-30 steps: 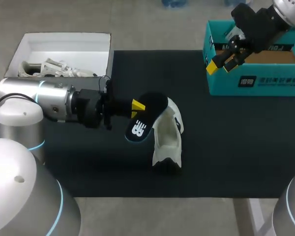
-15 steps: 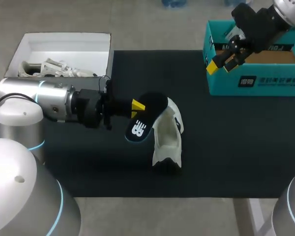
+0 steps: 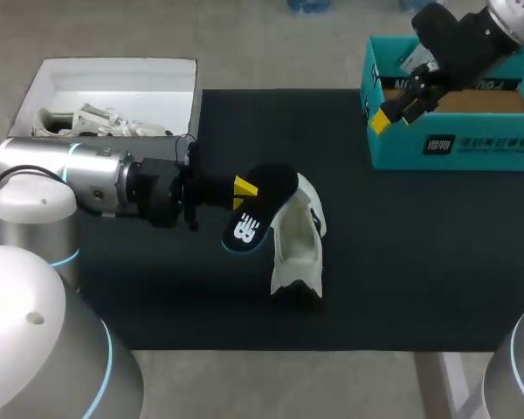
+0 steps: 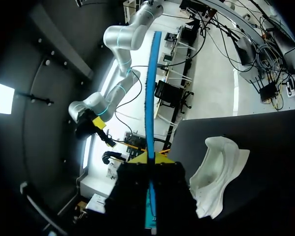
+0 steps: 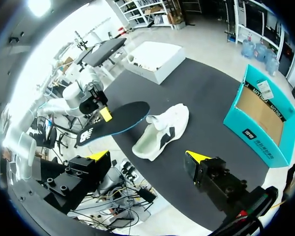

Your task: Take the shoe out of the shoebox, open the shoe tongue, remove and reinsert the insole, then place the shoe into the shoebox

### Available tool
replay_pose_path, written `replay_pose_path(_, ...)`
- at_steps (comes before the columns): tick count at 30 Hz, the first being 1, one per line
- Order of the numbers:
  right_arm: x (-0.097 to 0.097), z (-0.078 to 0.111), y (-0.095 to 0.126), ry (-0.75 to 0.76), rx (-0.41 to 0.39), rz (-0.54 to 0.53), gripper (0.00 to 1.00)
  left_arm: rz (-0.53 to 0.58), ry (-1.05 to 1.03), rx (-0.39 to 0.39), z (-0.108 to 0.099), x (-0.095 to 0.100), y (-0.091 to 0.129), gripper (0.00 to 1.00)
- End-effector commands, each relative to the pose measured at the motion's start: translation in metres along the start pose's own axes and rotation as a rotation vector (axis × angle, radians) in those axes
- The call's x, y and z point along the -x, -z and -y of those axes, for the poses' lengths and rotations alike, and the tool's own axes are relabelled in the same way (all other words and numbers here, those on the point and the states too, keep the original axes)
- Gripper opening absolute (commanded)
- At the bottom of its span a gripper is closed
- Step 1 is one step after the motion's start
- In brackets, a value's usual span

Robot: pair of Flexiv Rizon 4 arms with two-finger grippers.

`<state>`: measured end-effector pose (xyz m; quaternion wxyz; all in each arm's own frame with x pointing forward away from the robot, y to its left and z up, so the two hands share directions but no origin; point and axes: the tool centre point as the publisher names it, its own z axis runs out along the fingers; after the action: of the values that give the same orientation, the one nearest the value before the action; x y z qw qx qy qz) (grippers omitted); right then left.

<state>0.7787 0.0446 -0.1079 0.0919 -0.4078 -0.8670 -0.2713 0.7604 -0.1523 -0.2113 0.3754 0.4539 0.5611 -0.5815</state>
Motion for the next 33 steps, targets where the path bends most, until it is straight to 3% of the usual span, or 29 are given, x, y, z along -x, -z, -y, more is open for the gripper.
replay_pose_path(1,0.004,0.027,0.014,0.005,0.025,-0.01,1.0,0.001,-0.001,0.003,0.001,-0.001,-0.001,0.0)
replay_pose_path(6,0.007,0.038,0.021,0.016,0.018,-0.025,1.0,0.001,-0.001,0.003,0.001,-0.001,-0.001,0.0)
replay_pose_path(17,0.008,0.039,0.023,0.012,-0.005,-0.032,1.0,0.001,-0.001,0.003,0.001,-0.001,-0.001,0.0)
replay_pose_path(24,0.008,0.039,0.023,0.012,-0.005,-0.032,1.0,-0.153,0.109,0.031,0.022,-0.028,0.004,0.0)
replay_pose_path(33,0.008,0.039,0.023,0.012,-0.005,-0.032,1.0,-0.217,0.233,-0.048,0.031,-0.054,-0.013,0.0)
